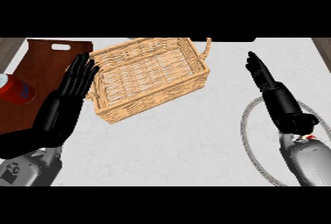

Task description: Pick the cupcake from the placemat and place it in the basket

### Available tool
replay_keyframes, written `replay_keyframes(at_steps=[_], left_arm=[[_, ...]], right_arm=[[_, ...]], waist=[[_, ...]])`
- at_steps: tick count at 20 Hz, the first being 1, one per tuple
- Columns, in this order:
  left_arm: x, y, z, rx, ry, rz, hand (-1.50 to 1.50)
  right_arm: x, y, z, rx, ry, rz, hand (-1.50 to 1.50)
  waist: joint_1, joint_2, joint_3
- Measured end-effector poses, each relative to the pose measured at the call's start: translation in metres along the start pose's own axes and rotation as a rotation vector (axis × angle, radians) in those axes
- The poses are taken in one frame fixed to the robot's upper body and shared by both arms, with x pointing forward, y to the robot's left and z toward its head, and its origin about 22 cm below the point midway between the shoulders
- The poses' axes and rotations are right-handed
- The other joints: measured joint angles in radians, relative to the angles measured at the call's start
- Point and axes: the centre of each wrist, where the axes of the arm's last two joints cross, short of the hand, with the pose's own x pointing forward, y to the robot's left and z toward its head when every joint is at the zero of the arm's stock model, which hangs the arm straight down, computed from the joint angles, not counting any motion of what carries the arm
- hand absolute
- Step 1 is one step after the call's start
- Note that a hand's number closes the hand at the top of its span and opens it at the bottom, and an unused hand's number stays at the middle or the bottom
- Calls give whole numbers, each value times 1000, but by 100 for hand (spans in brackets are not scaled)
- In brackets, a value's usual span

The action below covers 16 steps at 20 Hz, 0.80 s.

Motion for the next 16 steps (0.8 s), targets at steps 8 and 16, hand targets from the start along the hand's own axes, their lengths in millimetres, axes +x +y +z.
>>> replay_keyframes(at_steps=[8, 16], left_arm=[[-10, 44, 6, 77, 123, -250, 0], [-17, 68, 22, 127, 210, -386, 0]], right_arm=[[-12, 28, 26, 403, -30, -372, 150], [16, 2, 93, 622, -79, -446, -150]], waist=[[-16, -22, 5], [-54, -47, -6]])
